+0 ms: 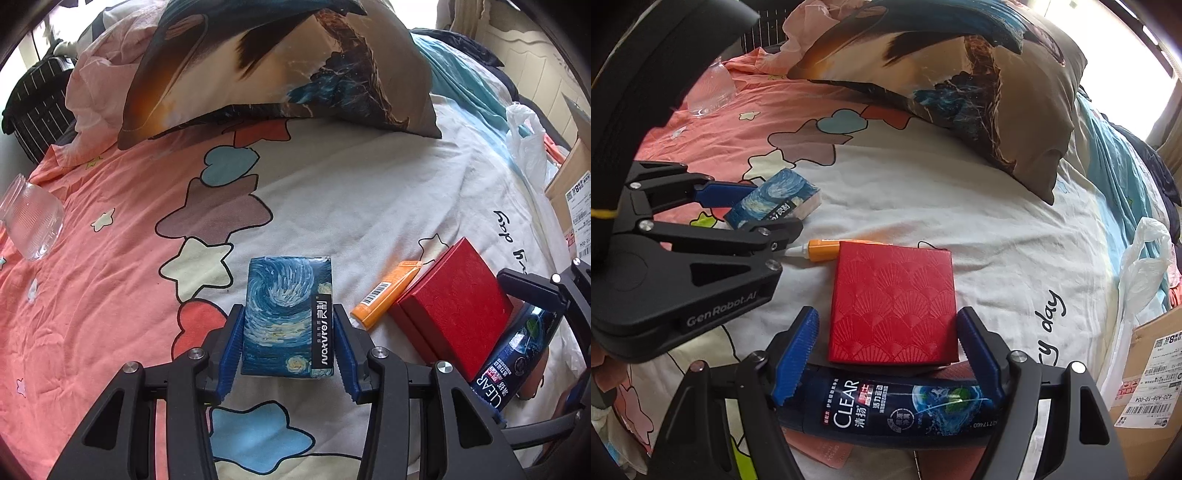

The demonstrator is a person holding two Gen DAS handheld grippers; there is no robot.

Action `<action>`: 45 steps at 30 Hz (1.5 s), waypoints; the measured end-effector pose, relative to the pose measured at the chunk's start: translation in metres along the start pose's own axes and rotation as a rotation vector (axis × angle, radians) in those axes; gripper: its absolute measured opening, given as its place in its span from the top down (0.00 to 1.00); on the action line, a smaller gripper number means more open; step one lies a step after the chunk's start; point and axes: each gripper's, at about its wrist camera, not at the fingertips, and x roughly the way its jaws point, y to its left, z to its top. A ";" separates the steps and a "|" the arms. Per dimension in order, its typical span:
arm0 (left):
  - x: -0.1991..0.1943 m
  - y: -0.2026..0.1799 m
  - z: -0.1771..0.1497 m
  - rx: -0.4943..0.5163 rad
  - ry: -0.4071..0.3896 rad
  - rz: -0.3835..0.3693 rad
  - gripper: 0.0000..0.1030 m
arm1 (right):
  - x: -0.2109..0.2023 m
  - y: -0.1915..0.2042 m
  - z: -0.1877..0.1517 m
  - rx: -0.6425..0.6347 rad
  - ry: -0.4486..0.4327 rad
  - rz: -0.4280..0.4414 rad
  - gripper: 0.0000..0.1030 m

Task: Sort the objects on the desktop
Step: 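Grasp the red gift box with the right gripper and lift it, then carry the red box and tissue pack with both grippers to the cardboard box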

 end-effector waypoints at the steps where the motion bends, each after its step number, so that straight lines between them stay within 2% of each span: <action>1: -0.001 -0.001 -0.001 0.005 -0.001 0.004 0.55 | 0.002 0.000 0.001 0.000 -0.002 -0.001 0.28; 3: -0.002 -0.002 -0.001 0.013 0.001 -0.001 0.55 | 0.004 0.001 0.001 0.001 -0.007 -0.013 0.28; 5: -0.001 -0.004 -0.003 0.023 0.008 -0.010 0.55 | 0.004 0.004 0.000 -0.008 -0.018 -0.029 0.34; 7: -0.001 -0.005 -0.004 0.027 0.011 -0.012 0.55 | 0.002 0.009 -0.002 -0.024 -0.036 -0.047 0.35; 9: -0.002 -0.005 -0.005 0.029 0.011 -0.013 0.55 | -0.001 0.008 -0.004 -0.011 -0.041 -0.007 0.35; 13: -0.008 -0.005 -0.008 0.031 0.004 -0.013 0.55 | -0.010 0.009 -0.005 -0.002 -0.063 -0.036 0.35; 19: -0.021 -0.004 -0.011 0.031 -0.011 -0.022 0.55 | -0.027 0.003 -0.006 0.024 -0.091 -0.033 0.35; 27: -0.046 -0.008 -0.015 0.046 -0.051 0.001 0.55 | -0.052 -0.001 -0.013 0.052 -0.123 -0.049 0.35; 45: -0.105 -0.033 -0.033 0.098 -0.131 -0.002 0.55 | -0.107 -0.015 -0.039 0.088 -0.188 -0.108 0.35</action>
